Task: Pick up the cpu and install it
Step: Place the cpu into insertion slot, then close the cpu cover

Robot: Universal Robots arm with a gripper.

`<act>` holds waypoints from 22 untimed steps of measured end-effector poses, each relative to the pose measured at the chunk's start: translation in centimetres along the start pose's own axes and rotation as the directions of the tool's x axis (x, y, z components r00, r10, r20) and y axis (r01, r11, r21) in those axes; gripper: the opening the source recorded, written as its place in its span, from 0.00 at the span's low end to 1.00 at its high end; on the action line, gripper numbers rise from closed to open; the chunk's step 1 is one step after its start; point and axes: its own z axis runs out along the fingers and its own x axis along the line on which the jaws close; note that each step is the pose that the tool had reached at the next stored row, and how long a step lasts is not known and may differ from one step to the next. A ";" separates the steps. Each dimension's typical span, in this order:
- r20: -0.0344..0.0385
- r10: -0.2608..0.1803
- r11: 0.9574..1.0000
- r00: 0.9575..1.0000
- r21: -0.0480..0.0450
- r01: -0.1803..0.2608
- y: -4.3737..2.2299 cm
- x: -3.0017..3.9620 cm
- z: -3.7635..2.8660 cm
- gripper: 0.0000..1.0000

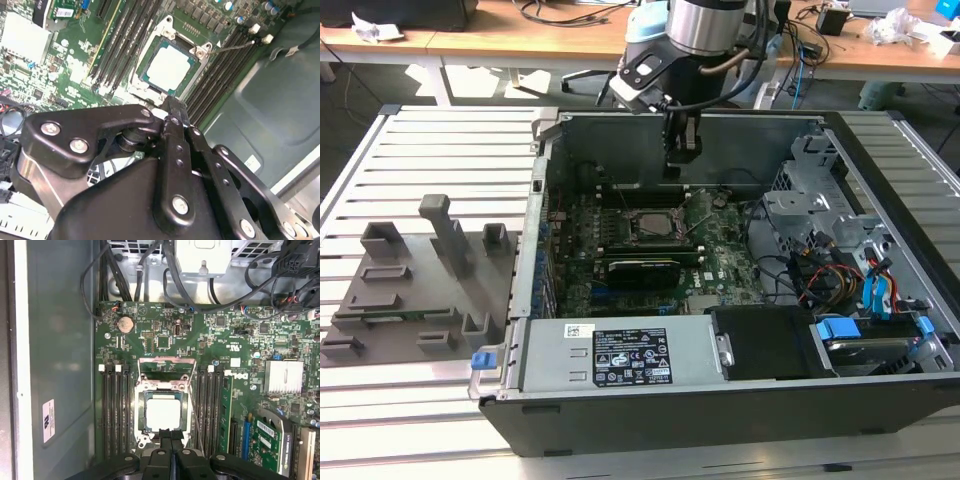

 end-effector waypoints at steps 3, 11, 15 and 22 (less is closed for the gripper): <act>0.000 0.000 1.000 1.000 0.000 0.000 0.00 0.00 -0.05 0.11; 0.000 0.000 1.000 1.000 0.000 0.000 0.00 0.00 -0.07 0.11; 0.000 0.000 1.000 1.000 0.000 0.000 0.07 0.00 -0.08 0.11; 0.000 0.000 1.000 1.000 0.000 0.000 1.76 -0.02 -0.18 0.11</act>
